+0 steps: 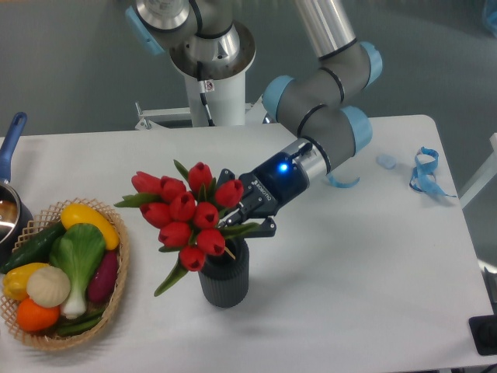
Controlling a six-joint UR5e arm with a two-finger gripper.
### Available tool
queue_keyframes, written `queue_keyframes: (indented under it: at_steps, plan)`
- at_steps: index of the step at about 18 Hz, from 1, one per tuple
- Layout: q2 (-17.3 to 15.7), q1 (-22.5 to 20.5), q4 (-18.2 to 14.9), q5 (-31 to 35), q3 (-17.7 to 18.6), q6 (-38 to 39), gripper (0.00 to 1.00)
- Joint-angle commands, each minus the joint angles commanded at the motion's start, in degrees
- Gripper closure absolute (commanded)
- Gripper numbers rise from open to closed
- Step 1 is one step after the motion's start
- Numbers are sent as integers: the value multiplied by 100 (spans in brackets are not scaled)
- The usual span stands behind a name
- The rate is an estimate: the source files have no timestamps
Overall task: Insert the flowers into the vase
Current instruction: 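Lower the tulip stems down into the vase, then open the gripper to release the tulips in the vase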
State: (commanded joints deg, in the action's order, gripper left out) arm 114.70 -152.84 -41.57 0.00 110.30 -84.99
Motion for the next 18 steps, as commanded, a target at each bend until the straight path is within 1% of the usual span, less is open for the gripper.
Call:
queue_keyframes:
  at_steps: [3,7,9,10,12,13,14,16,18]
  plan:
    - [18,0,9,9,88,-52,90]
    - [88,0,0,52,88,-88,88]
    - [123,0,9,184,79,-97,78]
    - [123,0,9,185,70,-88,77]
    - [123,-9,9,185,44,-105,65]
    - [123,-17,9,185,44,-123,63]
    - [123,-18,9,193,44,-123,57]
    - [123,-35,9,193,53,-132,54]
    - [106,-53,9,193,44,-132,41]
